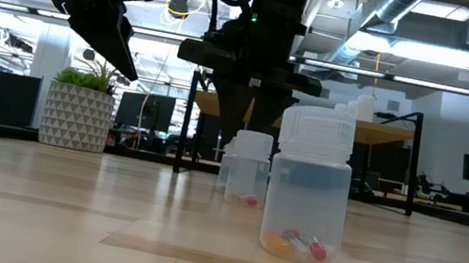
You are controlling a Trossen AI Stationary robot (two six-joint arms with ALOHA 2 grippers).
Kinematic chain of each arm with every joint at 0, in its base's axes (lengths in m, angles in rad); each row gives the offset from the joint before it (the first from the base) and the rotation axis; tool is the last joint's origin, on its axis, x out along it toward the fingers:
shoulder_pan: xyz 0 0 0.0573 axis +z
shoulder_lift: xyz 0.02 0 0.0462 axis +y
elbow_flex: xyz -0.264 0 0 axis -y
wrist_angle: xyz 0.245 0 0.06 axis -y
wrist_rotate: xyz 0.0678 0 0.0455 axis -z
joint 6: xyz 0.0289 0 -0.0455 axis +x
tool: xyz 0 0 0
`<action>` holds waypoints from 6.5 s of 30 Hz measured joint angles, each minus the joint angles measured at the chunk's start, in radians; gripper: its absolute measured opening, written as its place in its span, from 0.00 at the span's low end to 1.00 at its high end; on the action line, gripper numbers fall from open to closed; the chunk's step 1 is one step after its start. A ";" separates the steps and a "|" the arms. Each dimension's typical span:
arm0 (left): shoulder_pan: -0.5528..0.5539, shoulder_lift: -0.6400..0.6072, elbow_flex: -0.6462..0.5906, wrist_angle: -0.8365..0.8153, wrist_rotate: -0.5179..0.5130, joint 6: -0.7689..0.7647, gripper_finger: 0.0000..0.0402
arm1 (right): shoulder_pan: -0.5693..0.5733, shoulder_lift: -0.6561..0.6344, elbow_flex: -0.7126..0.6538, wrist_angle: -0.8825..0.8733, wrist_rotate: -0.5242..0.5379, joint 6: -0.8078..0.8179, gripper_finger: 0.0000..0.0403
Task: Pick and place medicine bottles onto shelf by color
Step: Put the top transparent pill bottle on the shelf, then put the top transparent pill bottle on the shelf aligned with the other transparent pill bottle
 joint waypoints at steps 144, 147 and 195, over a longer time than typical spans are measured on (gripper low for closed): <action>0.000 0.000 0.000 0.000 0.000 -0.021 0.52 | -0.566 -0.242 0.399 -0.304 -0.170 -0.584 0.57; 0.000 0.000 0.000 -0.001 0.000 -0.035 0.52 | -0.486 -0.273 0.399 -0.333 -0.172 -0.643 0.57; -0.439 -0.413 -0.149 -0.185 -0.398 -0.255 0.52 | 0.188 -0.166 0.376 -0.434 -0.167 -0.891 0.45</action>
